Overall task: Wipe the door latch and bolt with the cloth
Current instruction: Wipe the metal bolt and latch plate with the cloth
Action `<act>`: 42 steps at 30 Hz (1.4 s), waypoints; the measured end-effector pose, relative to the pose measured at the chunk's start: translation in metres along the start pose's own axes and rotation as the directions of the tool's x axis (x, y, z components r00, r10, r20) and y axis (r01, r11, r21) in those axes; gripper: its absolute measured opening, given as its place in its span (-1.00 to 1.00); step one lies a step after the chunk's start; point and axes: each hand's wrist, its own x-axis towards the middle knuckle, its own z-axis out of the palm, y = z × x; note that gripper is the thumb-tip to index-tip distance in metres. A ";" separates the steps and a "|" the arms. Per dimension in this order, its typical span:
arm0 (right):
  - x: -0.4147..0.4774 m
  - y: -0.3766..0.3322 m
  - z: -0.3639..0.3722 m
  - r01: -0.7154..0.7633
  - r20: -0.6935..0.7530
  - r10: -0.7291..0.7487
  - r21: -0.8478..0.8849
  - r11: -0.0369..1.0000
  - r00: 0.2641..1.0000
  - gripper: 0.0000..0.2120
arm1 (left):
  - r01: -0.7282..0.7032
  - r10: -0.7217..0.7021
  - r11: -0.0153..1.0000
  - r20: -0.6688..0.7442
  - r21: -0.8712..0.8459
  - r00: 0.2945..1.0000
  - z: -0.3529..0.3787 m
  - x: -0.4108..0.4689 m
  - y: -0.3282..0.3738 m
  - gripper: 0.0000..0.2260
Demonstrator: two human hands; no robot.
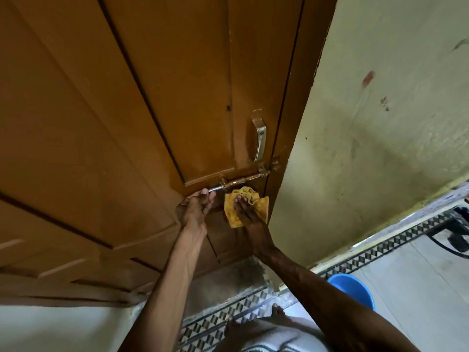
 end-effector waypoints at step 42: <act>0.064 -0.081 -0.072 -0.529 0.090 0.928 0.839 0.124 0.361 -0.72 | 0.115 -0.118 0.977 0.005 0.180 0.993 0.001 -0.015 0.018 -0.78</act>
